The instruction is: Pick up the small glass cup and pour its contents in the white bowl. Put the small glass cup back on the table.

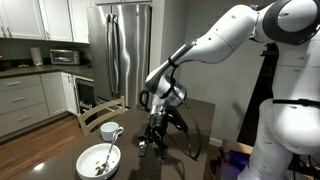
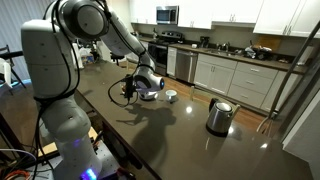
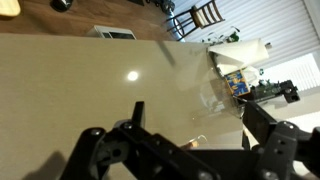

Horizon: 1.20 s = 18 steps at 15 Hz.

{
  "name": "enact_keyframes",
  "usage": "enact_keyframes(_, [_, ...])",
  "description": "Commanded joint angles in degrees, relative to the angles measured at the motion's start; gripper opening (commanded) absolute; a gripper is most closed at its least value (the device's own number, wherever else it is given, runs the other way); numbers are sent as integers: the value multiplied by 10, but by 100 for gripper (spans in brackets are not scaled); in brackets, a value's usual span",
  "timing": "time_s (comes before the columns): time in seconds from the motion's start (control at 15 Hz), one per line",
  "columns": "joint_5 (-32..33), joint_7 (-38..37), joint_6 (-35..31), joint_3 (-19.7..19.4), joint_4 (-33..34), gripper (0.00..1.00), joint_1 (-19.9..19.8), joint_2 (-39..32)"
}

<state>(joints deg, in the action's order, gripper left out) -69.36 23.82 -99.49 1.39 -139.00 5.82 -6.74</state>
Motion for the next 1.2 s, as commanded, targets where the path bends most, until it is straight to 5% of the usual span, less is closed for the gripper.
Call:
enact_keyframes(0.0, [-55,-69,-37,7,-13,100,-5,-6])
enact_keyframes(0.53, [-183,-256,-72,42,-84,100,24,30])
enact_keyframes(0.6, [-152,-201,-55,30,-55,100,10,-3])
enact_keyframes(1.13, [-203,-203,-29,38,-35,100,14,-58])
